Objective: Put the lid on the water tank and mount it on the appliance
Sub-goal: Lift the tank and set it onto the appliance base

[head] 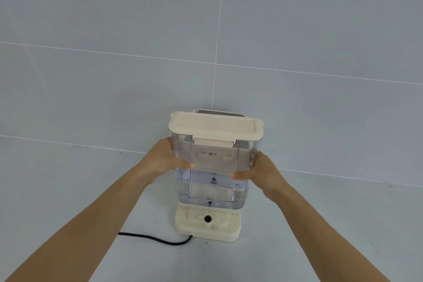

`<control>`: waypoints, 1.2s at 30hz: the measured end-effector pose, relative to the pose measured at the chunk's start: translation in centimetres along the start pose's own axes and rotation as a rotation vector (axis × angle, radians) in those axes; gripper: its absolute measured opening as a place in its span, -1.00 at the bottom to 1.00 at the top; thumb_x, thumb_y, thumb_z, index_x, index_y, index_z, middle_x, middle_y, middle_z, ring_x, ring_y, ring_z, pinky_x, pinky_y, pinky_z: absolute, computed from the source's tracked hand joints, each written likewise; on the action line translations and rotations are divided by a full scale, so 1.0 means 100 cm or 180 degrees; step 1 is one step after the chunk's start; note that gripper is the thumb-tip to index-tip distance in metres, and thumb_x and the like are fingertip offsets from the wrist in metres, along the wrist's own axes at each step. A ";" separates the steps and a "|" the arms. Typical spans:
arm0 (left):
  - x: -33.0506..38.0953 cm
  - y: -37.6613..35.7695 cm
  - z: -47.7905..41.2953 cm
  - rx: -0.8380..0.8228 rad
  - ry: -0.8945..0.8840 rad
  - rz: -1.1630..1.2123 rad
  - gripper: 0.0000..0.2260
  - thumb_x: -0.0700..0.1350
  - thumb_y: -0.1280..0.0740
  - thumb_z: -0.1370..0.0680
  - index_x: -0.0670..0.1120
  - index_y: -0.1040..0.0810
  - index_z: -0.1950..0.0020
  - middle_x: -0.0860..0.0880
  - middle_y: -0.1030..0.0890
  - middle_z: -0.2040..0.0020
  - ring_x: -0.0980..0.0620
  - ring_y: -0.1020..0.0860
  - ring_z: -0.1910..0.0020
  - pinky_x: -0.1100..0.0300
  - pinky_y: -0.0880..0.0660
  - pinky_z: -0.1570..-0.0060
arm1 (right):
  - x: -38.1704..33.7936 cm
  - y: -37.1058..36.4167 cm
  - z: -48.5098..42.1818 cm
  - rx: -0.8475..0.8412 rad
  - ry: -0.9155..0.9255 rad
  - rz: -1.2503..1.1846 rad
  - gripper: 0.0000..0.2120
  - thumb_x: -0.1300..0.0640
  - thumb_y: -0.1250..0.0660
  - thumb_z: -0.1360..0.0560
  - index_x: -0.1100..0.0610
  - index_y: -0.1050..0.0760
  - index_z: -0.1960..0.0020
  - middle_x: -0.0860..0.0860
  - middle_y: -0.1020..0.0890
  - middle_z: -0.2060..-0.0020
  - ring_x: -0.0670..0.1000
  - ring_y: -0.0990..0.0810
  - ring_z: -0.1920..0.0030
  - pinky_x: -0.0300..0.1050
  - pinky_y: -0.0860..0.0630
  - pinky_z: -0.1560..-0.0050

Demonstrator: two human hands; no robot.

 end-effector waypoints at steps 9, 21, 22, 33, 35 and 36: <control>-0.015 -0.008 -0.004 -0.0142 -0.0091 0.0204 -0.40 -0.38 -0.47 -0.29 -0.16 -0.40 -0.29 -0.03 -0.47 -0.31 0.06 -0.40 -0.27 0.14 -0.33 -0.25 | 0.020 -0.005 -0.006 0.0041 -0.0063 0.0054 -0.22 0.16 -0.57 -0.02 0.13 -0.38 -0.20 0.05 -0.58 -0.12 0.09 -0.52 -0.15 0.01 -0.49 -0.14; -0.034 -0.018 -0.007 -0.0171 -0.0014 -0.0019 -0.29 -0.32 -0.53 -0.25 -0.13 -0.34 -0.34 0.07 -0.42 -0.15 0.09 -0.36 -0.20 0.22 -0.30 -0.11 | 0.046 -0.015 -0.005 -0.0074 0.0098 -0.0248 -0.25 0.29 -0.55 -0.12 0.05 -0.39 -0.26 0.00 -0.59 -0.16 0.05 -0.53 -0.19 0.01 -0.47 -0.22; -0.034 -0.019 -0.007 -0.0187 -0.0050 0.0003 -0.31 -0.35 -0.51 -0.28 -0.13 -0.33 -0.34 0.09 -0.41 -0.15 0.10 -0.36 -0.19 0.24 -0.30 -0.11 | 0.048 -0.015 -0.005 -0.0082 0.0104 -0.0249 -0.26 0.29 -0.55 -0.13 0.04 -0.39 -0.25 -0.01 -0.59 -0.15 0.05 -0.53 -0.19 -0.02 -0.46 -0.21; -0.055 -0.022 -0.008 -0.0161 0.0111 -0.0086 -0.24 -0.08 -0.53 -0.04 -0.09 -0.42 -0.23 -0.06 -0.56 -0.17 -0.06 -0.48 -0.19 0.07 -0.39 -0.21 | 0.069 -0.023 -0.010 -0.0092 0.0018 -0.0102 -0.20 0.18 -0.56 -0.12 -0.01 -0.33 -0.29 -0.04 -0.56 -0.20 0.04 -0.50 -0.22 -0.05 -0.44 -0.20; -0.059 -0.024 -0.008 -0.0163 0.0083 -0.0088 -0.27 -0.10 -0.53 -0.07 -0.08 -0.42 -0.22 -0.06 -0.56 -0.17 -0.06 -0.48 -0.18 0.08 -0.40 -0.19 | 0.073 -0.024 -0.010 -0.0109 0.0012 -0.0121 -0.21 0.19 -0.55 -0.12 -0.01 -0.33 -0.29 -0.05 -0.56 -0.20 0.03 -0.50 -0.22 -0.10 -0.43 -0.15; -0.061 -0.025 -0.009 -0.0175 0.0071 -0.0085 -0.27 -0.12 -0.54 -0.10 -0.09 -0.41 -0.25 -0.05 -0.56 -0.18 -0.06 -0.47 -0.19 0.09 -0.40 -0.18 | 0.074 -0.025 -0.011 -0.0121 0.0009 -0.0112 -0.21 0.18 -0.55 -0.12 -0.01 -0.33 -0.29 -0.04 -0.56 -0.19 0.04 -0.50 -0.22 -0.11 -0.43 -0.13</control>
Point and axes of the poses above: each hand's wrist, its own z-axis away from the middle knuckle, its own y-axis out of the back of the hand, x = y × z, the point moved 4 cm from there along -z, towards the middle knuckle
